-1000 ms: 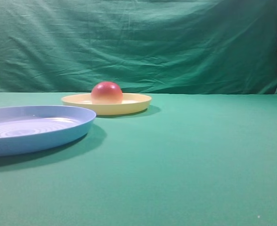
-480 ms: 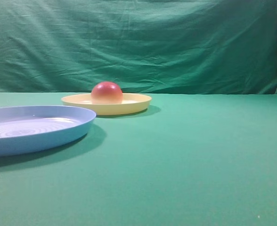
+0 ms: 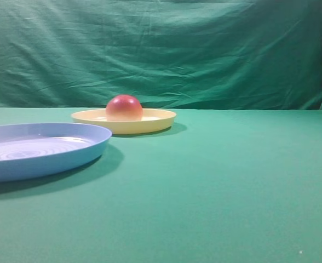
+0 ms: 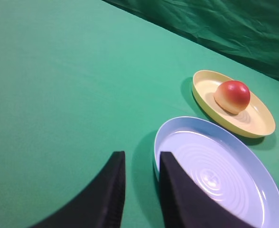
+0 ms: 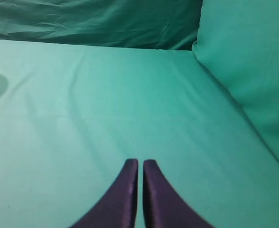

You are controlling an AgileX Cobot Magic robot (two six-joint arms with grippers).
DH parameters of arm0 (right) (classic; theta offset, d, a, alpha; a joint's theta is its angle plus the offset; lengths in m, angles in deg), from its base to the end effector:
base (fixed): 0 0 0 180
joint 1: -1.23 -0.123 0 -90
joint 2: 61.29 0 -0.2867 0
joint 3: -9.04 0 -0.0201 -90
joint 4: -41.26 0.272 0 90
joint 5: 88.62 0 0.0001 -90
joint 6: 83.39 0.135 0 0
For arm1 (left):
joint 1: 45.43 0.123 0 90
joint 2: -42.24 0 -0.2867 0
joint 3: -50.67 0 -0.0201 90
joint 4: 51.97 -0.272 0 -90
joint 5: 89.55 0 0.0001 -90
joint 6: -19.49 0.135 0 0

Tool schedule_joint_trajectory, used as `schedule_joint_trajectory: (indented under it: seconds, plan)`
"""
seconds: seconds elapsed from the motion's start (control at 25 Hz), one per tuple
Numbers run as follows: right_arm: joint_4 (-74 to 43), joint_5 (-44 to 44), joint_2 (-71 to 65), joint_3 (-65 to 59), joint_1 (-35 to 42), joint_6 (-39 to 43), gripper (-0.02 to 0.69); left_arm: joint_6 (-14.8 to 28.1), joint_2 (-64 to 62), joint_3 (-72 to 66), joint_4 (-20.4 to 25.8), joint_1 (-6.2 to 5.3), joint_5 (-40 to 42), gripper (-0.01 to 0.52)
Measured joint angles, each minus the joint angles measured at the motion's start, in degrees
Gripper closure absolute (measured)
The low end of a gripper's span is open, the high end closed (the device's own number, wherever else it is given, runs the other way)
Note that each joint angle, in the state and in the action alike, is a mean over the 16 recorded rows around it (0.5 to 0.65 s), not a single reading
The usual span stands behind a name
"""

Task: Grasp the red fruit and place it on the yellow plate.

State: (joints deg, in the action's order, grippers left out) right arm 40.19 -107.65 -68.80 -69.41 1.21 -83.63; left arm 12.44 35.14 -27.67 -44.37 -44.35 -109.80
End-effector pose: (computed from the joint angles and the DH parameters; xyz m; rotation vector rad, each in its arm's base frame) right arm 0.1160 -0.0008 0.1647 -0.0161 1.8323 -0.0207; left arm 0.1150 -0.0040 0.1639 -0.2133 1.8339 -0.2021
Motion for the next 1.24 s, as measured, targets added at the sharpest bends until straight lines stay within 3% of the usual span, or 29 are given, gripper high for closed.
schedule_joint_trajectory:
  seconds: [1.24]
  plan:
    - [0.05, -3.22, 0.46, -0.26, -0.03, -2.15, 0.665, 0.0, 0.0, 0.0, 0.0, 0.0, 0.0, 0.357]
